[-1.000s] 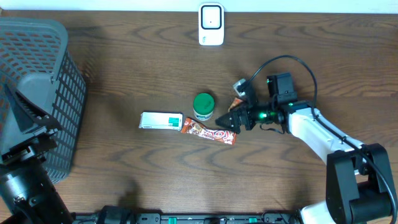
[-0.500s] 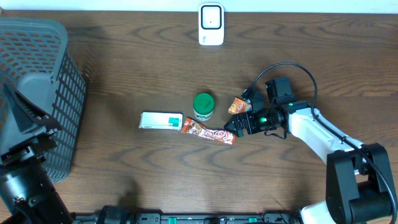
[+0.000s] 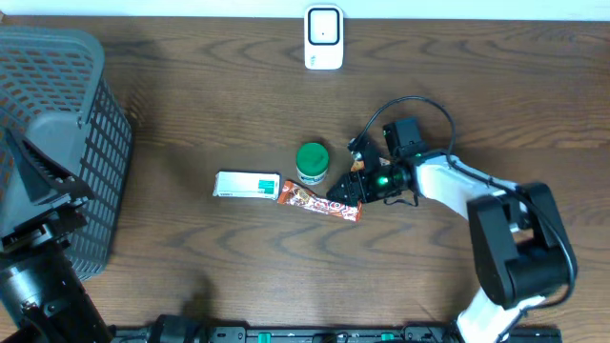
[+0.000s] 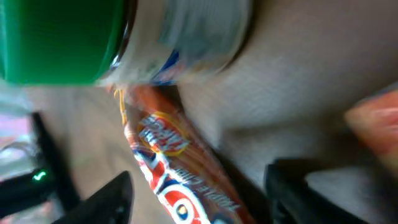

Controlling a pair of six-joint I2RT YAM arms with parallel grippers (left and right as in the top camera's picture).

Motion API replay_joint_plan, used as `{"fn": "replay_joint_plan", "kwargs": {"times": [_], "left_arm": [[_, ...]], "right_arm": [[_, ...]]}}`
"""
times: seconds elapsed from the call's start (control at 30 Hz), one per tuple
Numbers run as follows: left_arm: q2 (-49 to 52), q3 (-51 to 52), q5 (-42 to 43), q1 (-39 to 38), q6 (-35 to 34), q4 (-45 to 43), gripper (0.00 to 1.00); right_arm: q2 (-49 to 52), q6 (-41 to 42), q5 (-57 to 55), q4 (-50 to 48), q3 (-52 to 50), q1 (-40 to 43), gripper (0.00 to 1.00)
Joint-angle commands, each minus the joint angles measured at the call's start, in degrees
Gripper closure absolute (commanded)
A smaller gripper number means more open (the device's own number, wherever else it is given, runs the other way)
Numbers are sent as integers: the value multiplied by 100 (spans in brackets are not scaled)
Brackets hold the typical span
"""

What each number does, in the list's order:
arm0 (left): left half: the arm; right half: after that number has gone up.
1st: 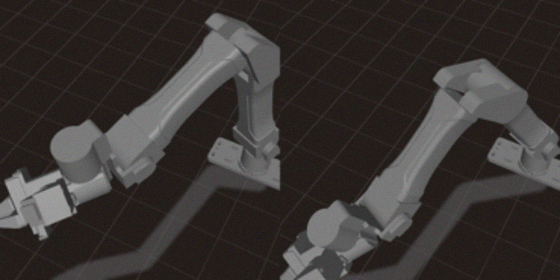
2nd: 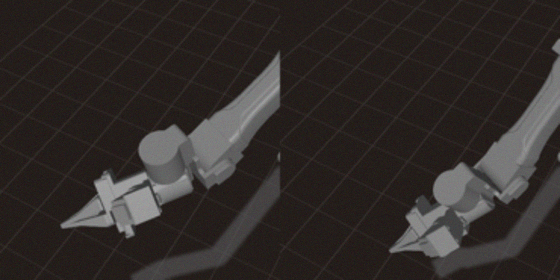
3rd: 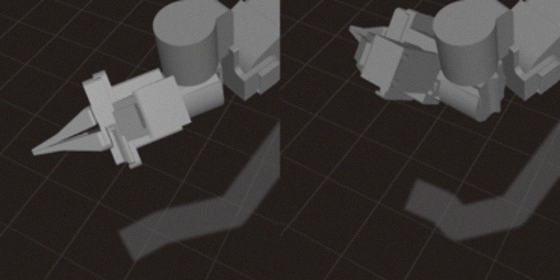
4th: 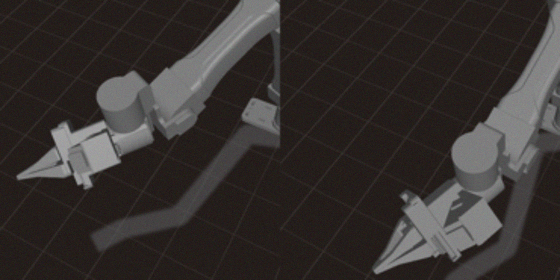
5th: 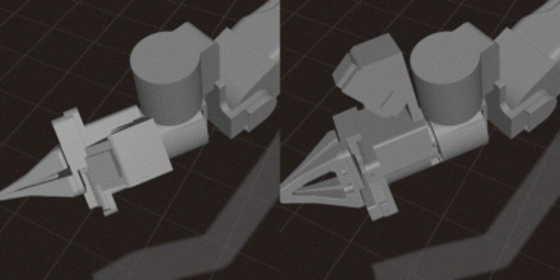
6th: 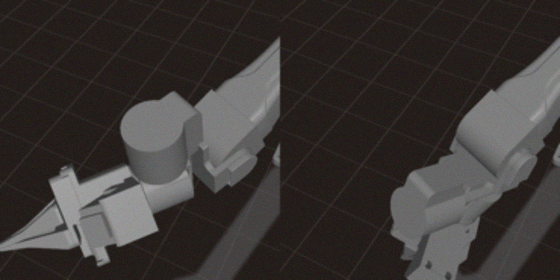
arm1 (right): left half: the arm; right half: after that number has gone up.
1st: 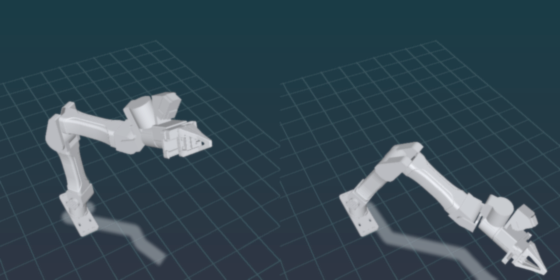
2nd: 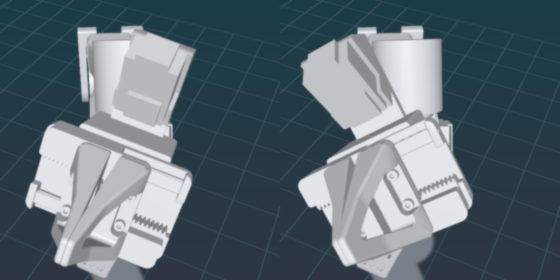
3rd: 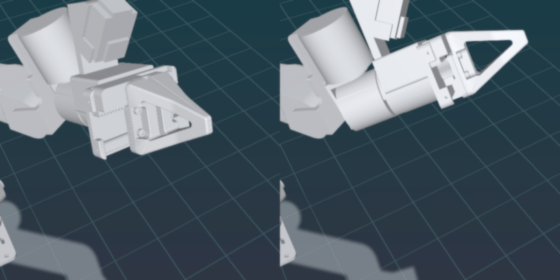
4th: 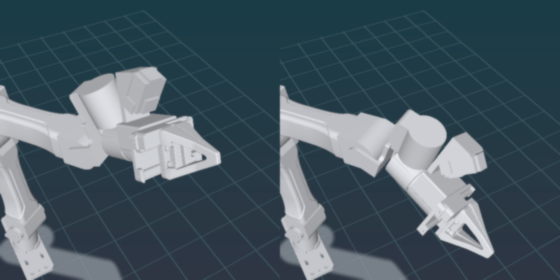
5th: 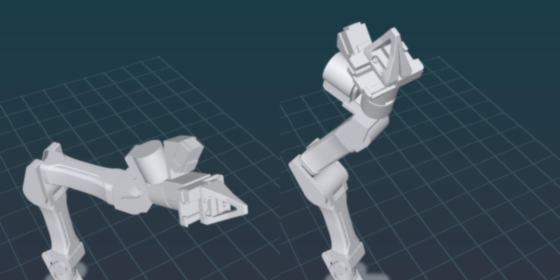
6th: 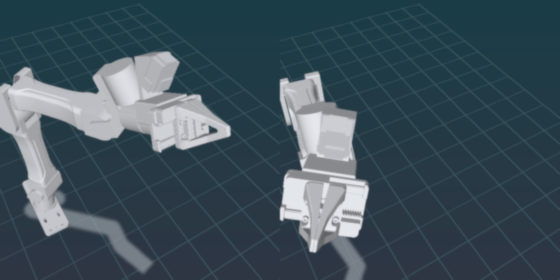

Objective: Scan the item barcode

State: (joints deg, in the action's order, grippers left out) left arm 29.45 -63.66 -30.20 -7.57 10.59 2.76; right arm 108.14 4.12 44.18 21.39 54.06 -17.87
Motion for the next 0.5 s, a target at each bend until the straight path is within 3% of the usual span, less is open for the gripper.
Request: {"fn": "replay_joint_plan", "kwargs": {"times": [0.0, 0.13, 0.47], "left_arm": [[-52, -70, -50, 28, 76, -26, 5], [-52, -70, -50, 28, 76, -26, 5], [-52, -70, -50, 28, 76, -24, 5]], "right_arm": [[667, -103, -660, 398, -330, -76, 28], [658, -208, -660, 553, -330, 28, 1], [649, -208, -979, 1390, -328, 1130, 5]]}}
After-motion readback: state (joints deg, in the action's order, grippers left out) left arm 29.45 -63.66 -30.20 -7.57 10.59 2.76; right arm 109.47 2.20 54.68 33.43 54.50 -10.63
